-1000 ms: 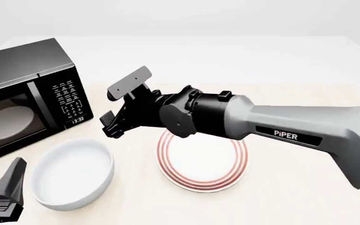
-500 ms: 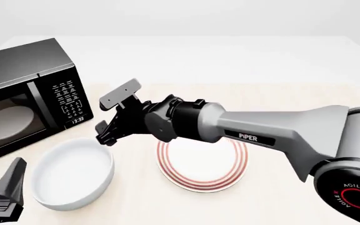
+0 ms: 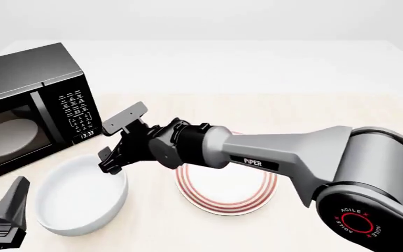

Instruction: Put the white bowl to the right of the plate.

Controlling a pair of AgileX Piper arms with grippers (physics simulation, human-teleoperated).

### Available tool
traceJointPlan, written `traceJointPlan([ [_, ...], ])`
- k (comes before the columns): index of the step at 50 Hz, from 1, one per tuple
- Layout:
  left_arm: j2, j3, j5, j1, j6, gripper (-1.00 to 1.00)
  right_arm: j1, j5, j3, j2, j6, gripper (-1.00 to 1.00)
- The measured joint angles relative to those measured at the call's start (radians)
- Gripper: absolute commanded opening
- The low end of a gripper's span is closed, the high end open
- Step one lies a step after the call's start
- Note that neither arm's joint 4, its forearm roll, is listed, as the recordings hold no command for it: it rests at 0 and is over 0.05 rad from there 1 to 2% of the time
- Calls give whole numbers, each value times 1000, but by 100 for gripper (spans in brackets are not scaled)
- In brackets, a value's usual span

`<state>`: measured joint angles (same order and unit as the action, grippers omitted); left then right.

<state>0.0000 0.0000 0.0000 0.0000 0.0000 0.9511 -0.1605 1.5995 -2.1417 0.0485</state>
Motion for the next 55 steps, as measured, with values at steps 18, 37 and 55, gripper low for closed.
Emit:
traceJointPlan([
  [18,0,0,0,0,0,100,4,17,16,-60,33,100],
  [37,0,0,0,0,0,100,5,40,19,-100,62,100],
  [55,0,0,0,0,0,100,10,62,19,-127,89,100],
])
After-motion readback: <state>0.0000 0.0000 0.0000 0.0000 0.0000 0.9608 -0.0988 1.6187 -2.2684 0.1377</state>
